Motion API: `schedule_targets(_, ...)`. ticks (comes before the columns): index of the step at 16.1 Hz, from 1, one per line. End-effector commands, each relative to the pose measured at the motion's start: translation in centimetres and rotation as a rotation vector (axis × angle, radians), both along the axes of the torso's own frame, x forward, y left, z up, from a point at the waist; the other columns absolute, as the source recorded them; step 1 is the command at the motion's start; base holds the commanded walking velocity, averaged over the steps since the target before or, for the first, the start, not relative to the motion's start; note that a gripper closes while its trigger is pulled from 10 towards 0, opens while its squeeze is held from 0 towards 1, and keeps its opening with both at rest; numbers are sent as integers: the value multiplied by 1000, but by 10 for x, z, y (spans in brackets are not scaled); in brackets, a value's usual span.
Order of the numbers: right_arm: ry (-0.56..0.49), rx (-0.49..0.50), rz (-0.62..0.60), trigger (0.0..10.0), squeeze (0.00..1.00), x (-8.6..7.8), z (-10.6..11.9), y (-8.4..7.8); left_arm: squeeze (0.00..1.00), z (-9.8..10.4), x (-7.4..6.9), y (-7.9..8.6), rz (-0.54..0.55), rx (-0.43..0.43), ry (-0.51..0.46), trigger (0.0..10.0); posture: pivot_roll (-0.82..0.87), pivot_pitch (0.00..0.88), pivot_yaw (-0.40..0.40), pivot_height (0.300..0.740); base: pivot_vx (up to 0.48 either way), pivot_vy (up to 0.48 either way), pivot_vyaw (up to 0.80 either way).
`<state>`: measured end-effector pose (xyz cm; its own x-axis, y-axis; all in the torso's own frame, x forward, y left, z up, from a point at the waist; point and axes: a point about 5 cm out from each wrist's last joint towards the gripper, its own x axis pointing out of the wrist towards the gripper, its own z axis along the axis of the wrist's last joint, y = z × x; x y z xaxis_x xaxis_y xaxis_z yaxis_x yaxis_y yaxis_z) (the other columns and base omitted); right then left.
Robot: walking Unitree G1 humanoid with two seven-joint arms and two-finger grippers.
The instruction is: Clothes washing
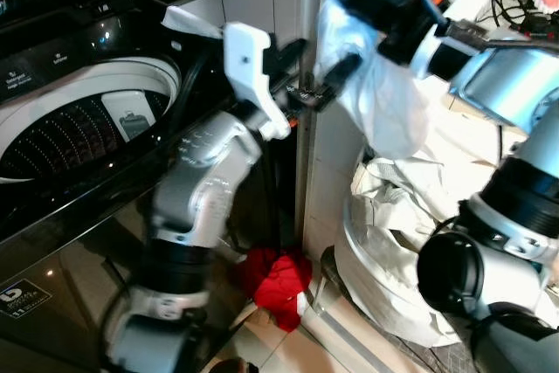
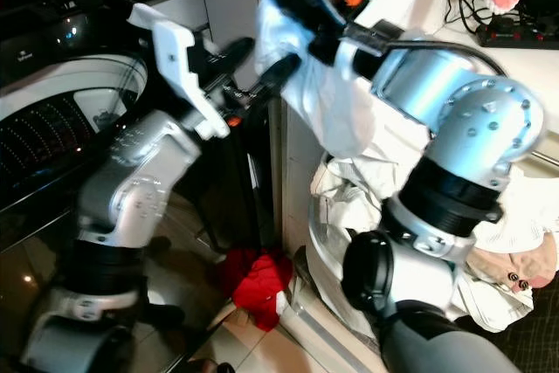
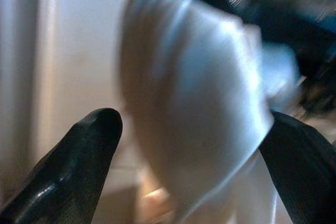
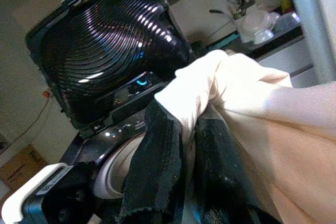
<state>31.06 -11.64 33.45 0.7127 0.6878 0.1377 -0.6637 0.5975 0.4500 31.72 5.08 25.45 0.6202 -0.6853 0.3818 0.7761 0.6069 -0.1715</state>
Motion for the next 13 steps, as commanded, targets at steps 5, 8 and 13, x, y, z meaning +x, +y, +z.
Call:
schedule_targets(5,-26,21,65,0,0,-8,9,13,0,-1,0,0,-36,-49,5,10000,-78,0,69,740,0,0,0)
schedule_targets(8,-29,44,83,0,0,-12,9,15,0,-9,10,8,51,15,52,0,-57,0,70,740,0,0,0)
schedule_targets(13,-11,49,83,0,0,-11,6,17,0,-7,12,19,93,-37,47,0,-63,0,67,740,0,0,0)
